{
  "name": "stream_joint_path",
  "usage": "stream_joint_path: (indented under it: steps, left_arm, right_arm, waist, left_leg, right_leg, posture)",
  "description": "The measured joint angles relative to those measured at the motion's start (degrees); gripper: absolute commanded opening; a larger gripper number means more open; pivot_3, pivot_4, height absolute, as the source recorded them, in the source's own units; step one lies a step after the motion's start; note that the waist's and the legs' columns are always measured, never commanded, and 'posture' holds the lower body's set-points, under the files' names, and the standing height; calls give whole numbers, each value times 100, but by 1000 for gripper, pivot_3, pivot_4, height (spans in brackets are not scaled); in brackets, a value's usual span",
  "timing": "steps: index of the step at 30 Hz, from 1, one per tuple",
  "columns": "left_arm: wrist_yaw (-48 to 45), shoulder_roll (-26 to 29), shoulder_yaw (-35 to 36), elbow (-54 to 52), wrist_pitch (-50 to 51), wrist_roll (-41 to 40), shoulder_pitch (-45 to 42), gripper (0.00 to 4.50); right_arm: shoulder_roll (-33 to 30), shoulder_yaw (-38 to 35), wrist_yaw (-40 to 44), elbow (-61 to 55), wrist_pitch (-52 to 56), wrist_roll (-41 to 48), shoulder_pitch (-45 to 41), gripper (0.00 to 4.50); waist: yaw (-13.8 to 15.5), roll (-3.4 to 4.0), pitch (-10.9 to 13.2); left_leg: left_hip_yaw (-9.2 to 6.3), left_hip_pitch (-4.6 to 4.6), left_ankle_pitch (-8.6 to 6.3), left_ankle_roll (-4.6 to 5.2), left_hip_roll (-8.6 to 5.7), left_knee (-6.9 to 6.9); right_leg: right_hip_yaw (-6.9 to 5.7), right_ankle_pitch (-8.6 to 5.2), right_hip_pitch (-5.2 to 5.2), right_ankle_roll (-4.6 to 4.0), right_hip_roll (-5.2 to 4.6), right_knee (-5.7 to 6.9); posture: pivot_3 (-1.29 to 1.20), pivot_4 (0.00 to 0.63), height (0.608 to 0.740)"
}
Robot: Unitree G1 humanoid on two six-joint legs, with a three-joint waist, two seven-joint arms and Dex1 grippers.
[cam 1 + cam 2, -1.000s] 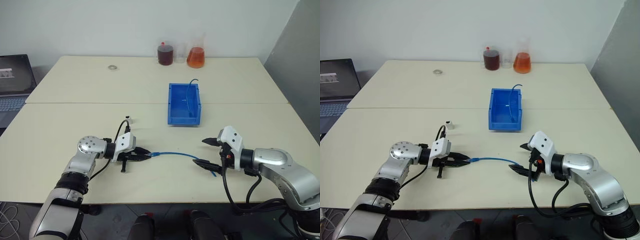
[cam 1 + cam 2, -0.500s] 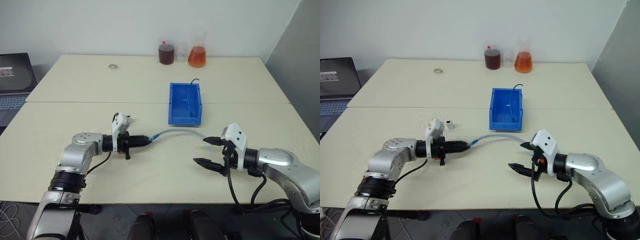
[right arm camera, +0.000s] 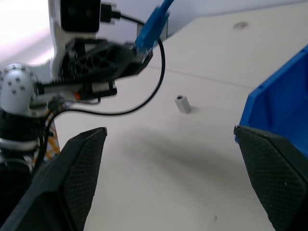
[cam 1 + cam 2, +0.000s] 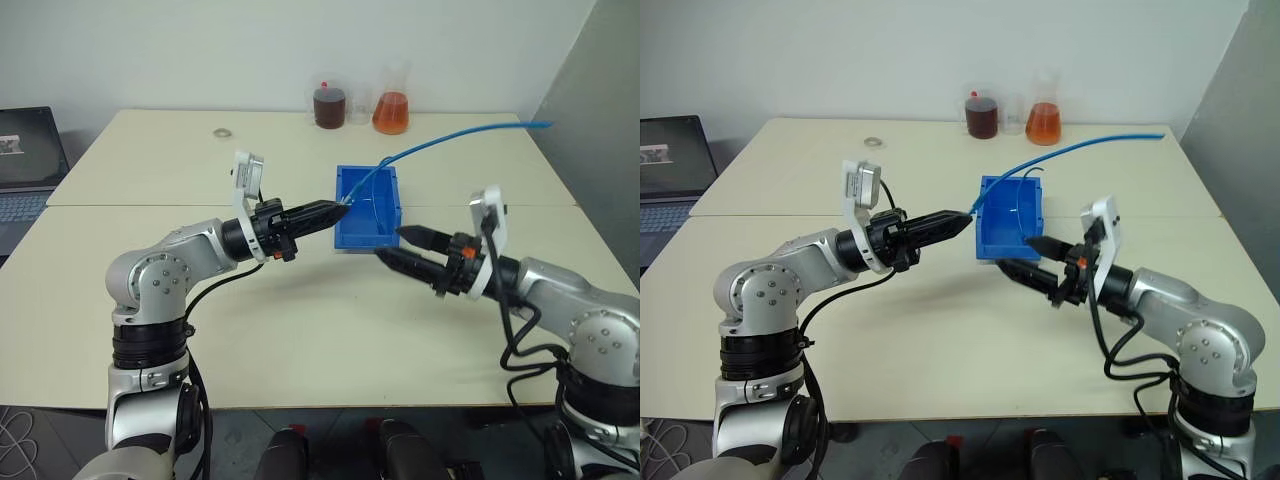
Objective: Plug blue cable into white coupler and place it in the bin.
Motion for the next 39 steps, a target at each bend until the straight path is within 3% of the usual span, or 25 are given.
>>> stream_joint_path:
  steps: [4,7,19,26,39]
  left_arm:
    - [-15,0,-36,50,136,-225,-67,250]
    - [-9,-1,-77,173,141,-236,-87,250]
    - [266,-208,-64,337,359,-600,-175,250]
    - [367,-180,-63,321,609,-940,-175,250]
    - [308,89,-73,301,724,-974,-58,250]
  right_arm:
    - [165,-240,-670,521,-6,976,-495,4500]
    - [123,-228,-854,825,-54,1220,-593,4500]
    - [-110,337,-341,1088,-111,1356,-551,4500]
    - [-243,466,37,1289,-148,1355,-553,3307]
    - [-552,534,321,1489,-58,1545,-566,3307]
  waist:
    - [-5,0,0]
    - [-9,1,1]
    - [-10,2,1]
    - [-8,2,1]
    - [12,2,1]
  left_leg:
    - [-1,0,0,0,1,-3]
    - [1,-3,0,1,0,-3]
    - [3,-14,0,0,1,-4]
    - [3,-52,0,0,1,0]
    - [3,-85,1,-1,1,2]
  right_leg:
    - [-2,0,0,-2,1,-1]
    - [-1,0,-3,-2,1,-3]
    - [1,-1,-17,0,1,-1]
    - [0,0,-53,-1,1,3]
    - [-1,2,-87,-2,-1,7]
  posture:
    - [0,150,740]
    - [0,150,740]
    - [0,150,740]
    - [0,150,740]
    - [0,150,740]
